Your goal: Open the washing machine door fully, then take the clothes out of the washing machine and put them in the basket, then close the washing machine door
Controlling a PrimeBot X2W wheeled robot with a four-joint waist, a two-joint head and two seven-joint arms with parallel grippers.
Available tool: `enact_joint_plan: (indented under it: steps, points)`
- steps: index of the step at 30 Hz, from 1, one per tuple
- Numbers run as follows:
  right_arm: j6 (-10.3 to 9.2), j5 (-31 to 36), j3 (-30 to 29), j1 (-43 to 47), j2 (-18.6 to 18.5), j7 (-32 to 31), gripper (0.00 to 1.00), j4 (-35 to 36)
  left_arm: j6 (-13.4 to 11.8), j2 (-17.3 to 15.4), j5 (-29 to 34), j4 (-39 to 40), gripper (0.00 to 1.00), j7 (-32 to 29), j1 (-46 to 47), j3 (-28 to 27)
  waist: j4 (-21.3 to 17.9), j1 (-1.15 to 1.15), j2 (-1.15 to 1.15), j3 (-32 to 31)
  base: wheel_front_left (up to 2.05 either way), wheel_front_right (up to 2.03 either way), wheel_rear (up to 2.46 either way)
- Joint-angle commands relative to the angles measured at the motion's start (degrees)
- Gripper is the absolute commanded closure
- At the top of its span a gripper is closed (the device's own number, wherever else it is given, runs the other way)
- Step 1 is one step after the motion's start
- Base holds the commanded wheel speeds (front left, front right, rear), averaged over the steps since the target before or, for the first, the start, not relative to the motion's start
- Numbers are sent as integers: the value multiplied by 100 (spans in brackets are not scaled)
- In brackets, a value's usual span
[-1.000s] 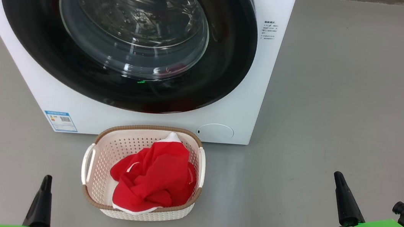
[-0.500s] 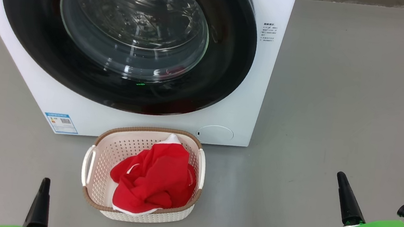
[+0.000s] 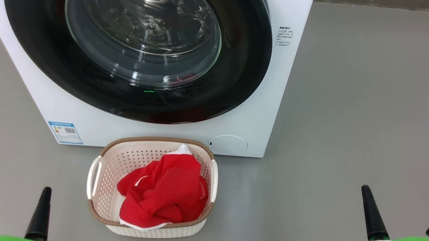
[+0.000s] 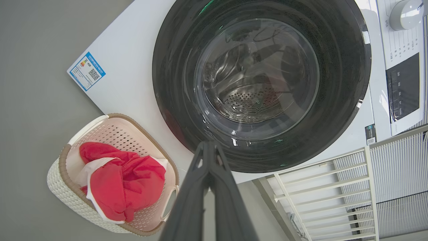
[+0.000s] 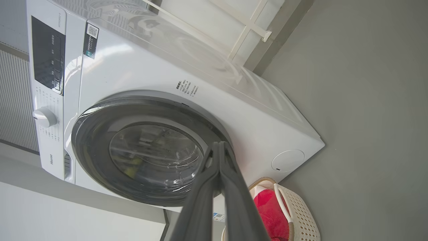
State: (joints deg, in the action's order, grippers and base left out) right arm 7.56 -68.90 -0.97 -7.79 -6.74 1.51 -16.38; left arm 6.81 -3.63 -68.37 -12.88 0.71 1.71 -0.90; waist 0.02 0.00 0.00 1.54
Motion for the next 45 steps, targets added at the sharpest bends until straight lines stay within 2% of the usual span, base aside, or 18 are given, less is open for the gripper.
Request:
enact_joint_plan:
  steps: [1, 41, 45]
  points:
    - [-3, -211, 5, 18, 9, -66, 100, 171, 39, -65, -212, 92, 100, -55, 247, -181, 0, 0, 0, -8, 0, 0, 0]
    - [-8, -2360, -499, 165, 344, -754, 100, 238, 68, 60, -2381, -117, 100, -704, 446, -546, -2, 0, 0, -135, 0, 0, 0]
    - [-8, -2369, -504, 165, 347, -759, 100, 238, 68, 61, -2391, -118, 100, -708, 447, -548, -2, 0, 0, -136, 0, 0, 0]
